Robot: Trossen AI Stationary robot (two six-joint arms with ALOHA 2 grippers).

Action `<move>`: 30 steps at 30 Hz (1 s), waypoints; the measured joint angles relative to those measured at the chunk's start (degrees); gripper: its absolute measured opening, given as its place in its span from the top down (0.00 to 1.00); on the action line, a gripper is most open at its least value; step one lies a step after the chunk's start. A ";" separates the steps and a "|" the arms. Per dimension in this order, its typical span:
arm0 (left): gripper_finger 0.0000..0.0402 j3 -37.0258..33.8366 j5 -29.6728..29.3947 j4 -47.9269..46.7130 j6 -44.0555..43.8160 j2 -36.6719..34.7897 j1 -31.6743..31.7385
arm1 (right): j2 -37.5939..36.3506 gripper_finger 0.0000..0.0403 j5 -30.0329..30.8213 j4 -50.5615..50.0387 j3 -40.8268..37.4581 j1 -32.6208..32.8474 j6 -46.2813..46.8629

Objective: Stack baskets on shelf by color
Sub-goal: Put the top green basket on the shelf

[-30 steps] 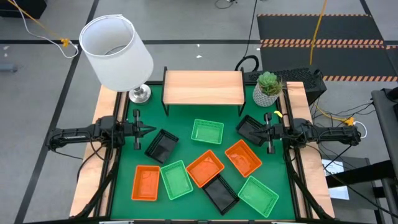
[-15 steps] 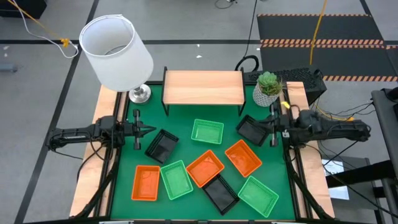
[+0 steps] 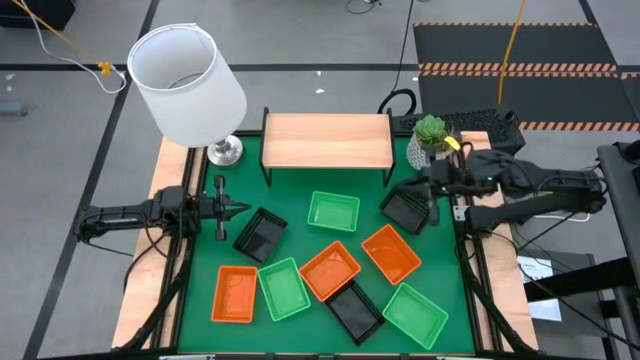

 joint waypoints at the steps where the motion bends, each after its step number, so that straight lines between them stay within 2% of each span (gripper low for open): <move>1: 0.95 0.00 0.01 0.00 0.00 0.02 0.01 | 1.21 1.00 0.00 -0.40 0.90 0.00 0.06; 12: 0.95 -0.01 0.00 0.48 -0.64 0.00 0.00 | 9.17 1.00 -0.02 0.52 1.54 0.00 0.04; 22: 0.95 0.10 0.02 2.92 -13.28 0.00 0.00 | 11.92 1.00 0.04 7.65 -3.53 0.00 2.42; 27: 0.95 3.50 0.04 2.63 -15.45 0.92 -0.40 | 12.25 1.00 0.09 11.38 -7.08 0.00 2.97; 30: 0.95 7.63 0.09 -0.93 -15.39 3.24 -1.46 | 12.43 1.00 0.09 13.63 -9.33 0.00 4.65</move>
